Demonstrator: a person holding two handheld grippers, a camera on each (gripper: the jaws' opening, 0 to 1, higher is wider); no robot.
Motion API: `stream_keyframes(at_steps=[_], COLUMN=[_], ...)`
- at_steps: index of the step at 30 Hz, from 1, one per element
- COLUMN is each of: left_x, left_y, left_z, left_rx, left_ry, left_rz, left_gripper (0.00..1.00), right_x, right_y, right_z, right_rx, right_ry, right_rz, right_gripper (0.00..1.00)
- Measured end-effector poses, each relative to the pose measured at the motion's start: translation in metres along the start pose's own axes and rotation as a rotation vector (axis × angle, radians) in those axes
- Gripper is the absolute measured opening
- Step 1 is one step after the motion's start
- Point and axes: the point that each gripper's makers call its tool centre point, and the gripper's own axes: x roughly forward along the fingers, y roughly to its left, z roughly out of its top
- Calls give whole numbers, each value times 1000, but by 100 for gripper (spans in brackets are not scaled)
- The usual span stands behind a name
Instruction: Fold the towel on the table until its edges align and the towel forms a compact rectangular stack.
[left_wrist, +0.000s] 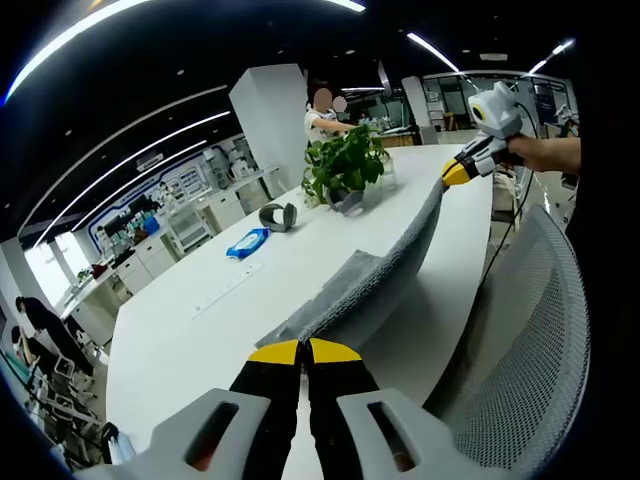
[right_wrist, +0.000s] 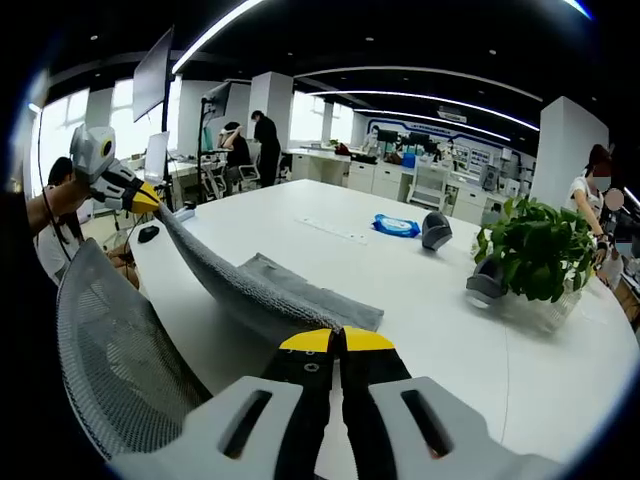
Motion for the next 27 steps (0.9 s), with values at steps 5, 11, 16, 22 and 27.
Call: stream_keyframes(at_steps=[5, 11, 16, 22, 27], left_x=[-11, -24, -32, -23, -8], left_y=[-3, -7, -10, -11, -3], left_z=[11, 15, 10, 0, -9], left_rx=[-4, -31, -35, -13, -7], left_ry=[-22, -28, -11, 24, 44], left_rz=[6, 15, 19, 10, -3], left_gripper=[1, 1, 1, 1, 1], right_x=[-14, -27, -32, -21, -4], right_y=[6, 14, 21, 18, 12], right_z=[1, 4, 9, 5, 3], right_rx=[3, 49, 14, 16, -21], right_ry=[13, 3, -8, 9, 29], right_rz=[-23, -34, -36, -26, -15], right_gripper=[0, 0, 0, 0, 0])
